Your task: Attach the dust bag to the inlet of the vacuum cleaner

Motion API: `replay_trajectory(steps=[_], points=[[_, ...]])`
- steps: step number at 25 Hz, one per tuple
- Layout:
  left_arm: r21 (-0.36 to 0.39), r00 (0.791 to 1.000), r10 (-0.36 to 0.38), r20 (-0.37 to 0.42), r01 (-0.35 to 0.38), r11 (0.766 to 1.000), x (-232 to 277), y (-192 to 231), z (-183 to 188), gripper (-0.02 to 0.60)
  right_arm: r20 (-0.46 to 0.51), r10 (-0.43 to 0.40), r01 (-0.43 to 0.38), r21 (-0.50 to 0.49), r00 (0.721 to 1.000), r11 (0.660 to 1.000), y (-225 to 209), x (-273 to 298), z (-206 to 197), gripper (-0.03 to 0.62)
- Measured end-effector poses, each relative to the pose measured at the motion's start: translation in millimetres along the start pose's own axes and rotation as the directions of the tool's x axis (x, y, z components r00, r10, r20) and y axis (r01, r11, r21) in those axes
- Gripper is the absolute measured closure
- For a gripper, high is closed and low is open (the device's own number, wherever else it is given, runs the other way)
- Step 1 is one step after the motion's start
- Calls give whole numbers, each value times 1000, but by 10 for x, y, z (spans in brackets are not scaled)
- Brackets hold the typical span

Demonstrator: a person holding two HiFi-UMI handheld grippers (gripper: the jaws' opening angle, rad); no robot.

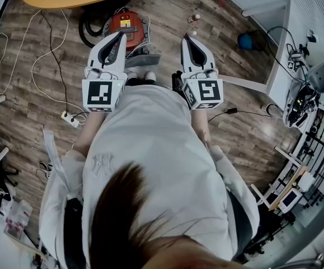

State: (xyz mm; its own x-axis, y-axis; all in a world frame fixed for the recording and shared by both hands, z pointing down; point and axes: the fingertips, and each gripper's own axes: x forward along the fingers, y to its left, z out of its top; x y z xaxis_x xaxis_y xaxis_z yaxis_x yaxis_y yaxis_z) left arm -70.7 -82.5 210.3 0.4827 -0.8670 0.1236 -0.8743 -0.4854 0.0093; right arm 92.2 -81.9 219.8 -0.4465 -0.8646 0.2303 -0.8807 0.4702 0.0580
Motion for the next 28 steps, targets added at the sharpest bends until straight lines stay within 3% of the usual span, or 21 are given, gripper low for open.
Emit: replay_trajectory(steps=[28], points=[[-1,1000,-5,2,5,1000,61,-46,16,565,-1,2,-2,4,1000,1000,-67,-1,-11,592]])
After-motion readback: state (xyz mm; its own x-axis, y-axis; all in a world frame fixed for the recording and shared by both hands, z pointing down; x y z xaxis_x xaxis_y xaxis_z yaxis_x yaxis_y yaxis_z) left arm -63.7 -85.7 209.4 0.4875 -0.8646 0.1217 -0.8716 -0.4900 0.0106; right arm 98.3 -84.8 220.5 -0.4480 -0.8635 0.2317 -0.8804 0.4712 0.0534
